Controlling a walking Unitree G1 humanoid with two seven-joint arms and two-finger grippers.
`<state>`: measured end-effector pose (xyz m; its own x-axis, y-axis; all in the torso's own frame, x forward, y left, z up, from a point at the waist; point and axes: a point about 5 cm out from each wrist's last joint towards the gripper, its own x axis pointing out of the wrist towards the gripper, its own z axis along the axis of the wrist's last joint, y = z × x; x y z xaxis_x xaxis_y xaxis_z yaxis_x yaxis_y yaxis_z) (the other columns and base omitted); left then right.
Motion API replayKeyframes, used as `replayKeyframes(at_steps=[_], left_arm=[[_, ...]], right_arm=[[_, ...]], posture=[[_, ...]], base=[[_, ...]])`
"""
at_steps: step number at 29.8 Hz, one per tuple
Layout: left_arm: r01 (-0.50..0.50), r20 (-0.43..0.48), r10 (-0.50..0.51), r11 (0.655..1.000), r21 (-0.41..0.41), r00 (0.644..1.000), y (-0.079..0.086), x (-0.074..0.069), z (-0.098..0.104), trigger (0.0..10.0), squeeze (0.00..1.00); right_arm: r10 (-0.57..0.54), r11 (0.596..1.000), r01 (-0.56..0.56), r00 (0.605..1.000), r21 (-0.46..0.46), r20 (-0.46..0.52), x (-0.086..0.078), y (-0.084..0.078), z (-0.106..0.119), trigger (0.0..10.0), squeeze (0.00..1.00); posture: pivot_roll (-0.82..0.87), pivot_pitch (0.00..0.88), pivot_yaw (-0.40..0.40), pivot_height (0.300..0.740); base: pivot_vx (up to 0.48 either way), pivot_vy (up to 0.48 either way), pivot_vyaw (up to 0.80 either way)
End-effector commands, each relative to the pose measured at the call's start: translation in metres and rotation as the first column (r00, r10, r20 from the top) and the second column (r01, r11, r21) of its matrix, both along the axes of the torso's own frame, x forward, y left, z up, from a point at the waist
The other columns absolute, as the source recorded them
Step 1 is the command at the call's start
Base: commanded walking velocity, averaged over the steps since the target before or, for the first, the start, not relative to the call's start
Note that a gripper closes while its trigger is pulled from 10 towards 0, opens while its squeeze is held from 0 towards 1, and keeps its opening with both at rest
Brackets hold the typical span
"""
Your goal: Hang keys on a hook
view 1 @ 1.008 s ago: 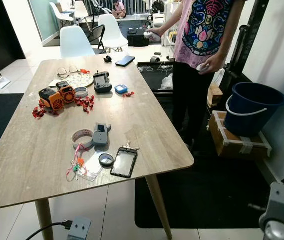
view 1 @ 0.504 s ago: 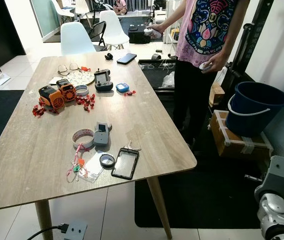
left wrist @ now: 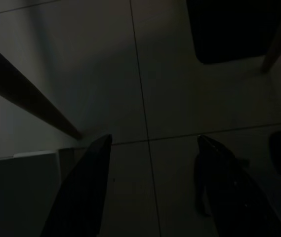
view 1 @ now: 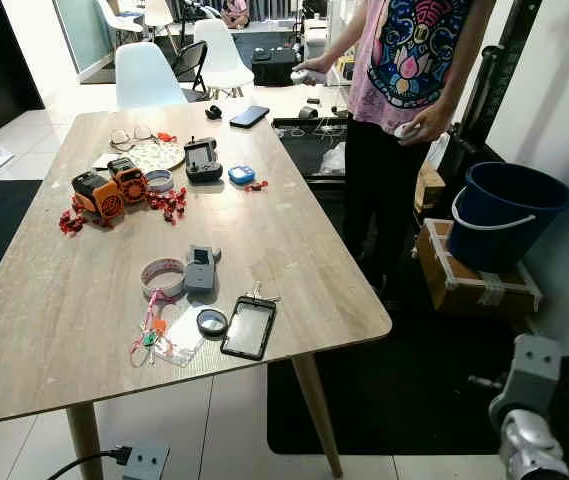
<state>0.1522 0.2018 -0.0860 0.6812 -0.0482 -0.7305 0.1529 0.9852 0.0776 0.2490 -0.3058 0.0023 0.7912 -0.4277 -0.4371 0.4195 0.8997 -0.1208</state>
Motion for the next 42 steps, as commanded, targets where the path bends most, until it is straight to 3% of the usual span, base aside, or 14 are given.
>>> replayKeyframes(at_steps=[1,5,8,10,20,26,33,42], left_arm=[[0.001,0.000,-0.001,1.000,0.011,1.000,0.003,0.000,0.000,10.0,0.00],[0.004,0.001,-0.004,1.000,0.011,1.000,0.003,0.000,0.001,10.0,0.00],[0.013,0.006,-0.013,1.000,0.010,1.000,0.003,0.004,0.002,10.0,0.00],[0.017,0.009,-0.017,1.000,0.009,1.000,0.003,0.005,0.003,10.0,0.00],[0.053,0.027,-0.054,0.998,0.027,0.998,0.010,0.014,0.008,10.0,0.00],[0.058,0.031,-0.059,0.998,0.032,0.998,0.010,0.016,0.009,10.0,0.00],[0.020,0.068,-0.021,1.000,0.013,0.997,0.009,0.020,0.011,10.0,0.00],[-0.033,0.104,0.036,0.999,-0.030,0.994,-0.007,0.009,0.007,10.0,0.00]], right_arm=[[0.023,0.999,-0.021,0.996,0.027,-0.084,-0.010,0.008,-0.015,10.0,0.00],[0.052,0.998,-0.044,0.988,0.051,-0.148,-0.019,0.016,-0.027,10.0,0.00],[0.158,0.985,-0.130,0.939,0.109,-0.305,-0.047,0.046,-0.058,10.0,0.00],[0.183,0.981,-0.148,0.922,0.126,-0.340,-0.056,0.056,-0.067,10.0,0.00],[0.250,0.963,-0.182,0.878,0.200,-0.408,-0.081,0.091,-0.088,10.0,0.00],[0.259,0.961,-0.189,0.872,0.204,-0.415,-0.083,0.095,-0.089,10.0,0.00],[0.336,0.942,-0.294,0.849,0.163,-0.408,-0.069,0.094,-0.083,10.0,0.00],[0.413,0.908,-0.404,0.810,0.115,-0.416,-0.052,0.089,-0.073,10.0,0.00]], posture=[[0.04,0.030,0.000,0.740],[0.04,0.030,0.003,0.740],[0.05,0.033,0.014,0.740],[0.05,0.033,0.014,0.740],[0.08,0.039,0.065,0.740],[0.08,0.043,0.065,0.740],[0.07,0.051,0.005,0.740],[0.08,0.056,-0.081,0.740]], base=[[0.000,0.000,0.00],[0.000,0.000,0.00],[0.000,0.000,0.00],[0.000,0.000,0.00],[0.000,0.000,0.00],[0.000,0.000,0.00],[0.000,0.000,0.00],[0.000,0.000,0.00]])
